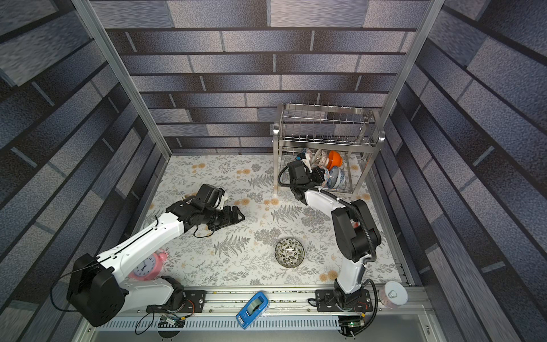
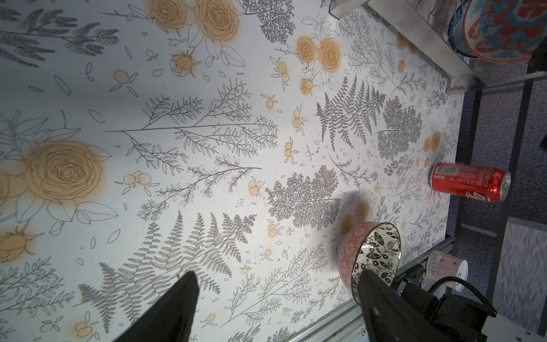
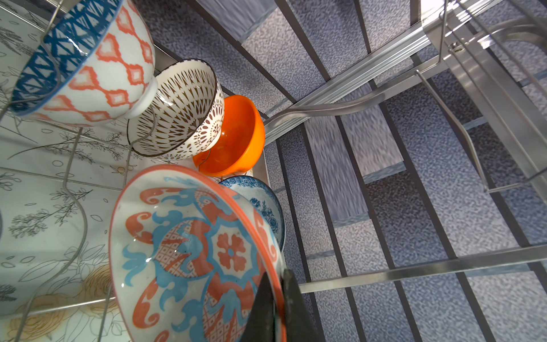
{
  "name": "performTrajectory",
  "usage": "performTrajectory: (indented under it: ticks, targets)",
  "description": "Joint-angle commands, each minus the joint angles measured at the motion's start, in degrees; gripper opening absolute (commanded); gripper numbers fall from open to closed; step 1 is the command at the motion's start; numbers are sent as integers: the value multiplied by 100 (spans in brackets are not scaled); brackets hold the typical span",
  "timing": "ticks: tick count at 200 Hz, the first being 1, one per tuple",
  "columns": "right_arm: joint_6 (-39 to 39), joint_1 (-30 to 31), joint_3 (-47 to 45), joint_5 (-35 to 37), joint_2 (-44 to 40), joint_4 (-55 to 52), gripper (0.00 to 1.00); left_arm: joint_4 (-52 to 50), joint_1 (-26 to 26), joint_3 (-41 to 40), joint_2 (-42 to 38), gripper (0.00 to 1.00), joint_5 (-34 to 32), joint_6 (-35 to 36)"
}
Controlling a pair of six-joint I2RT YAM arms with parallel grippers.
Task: Load bowls into a dish rack
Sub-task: Place the bowl in the dish rack.
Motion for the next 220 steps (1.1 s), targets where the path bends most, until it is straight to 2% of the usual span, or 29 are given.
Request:
performTrajectory:
  ticks: [1, 49, 101, 220]
  targets:
    - [-13, -117, 267, 76, 88, 322, 0, -122, 32, 195, 71, 87, 17, 93]
    - [-68, -246, 412, -12, 287, 388, 0, -148, 32, 326, 267, 87, 39, 113]
    - [-495, -308, 575, 83, 609, 730, 0, -170, 36, 445, 470, 87, 74, 146]
    - [-921, -422, 707, 272, 993, 1032, 0, -244, 53, 489, 561, 87, 96, 178]
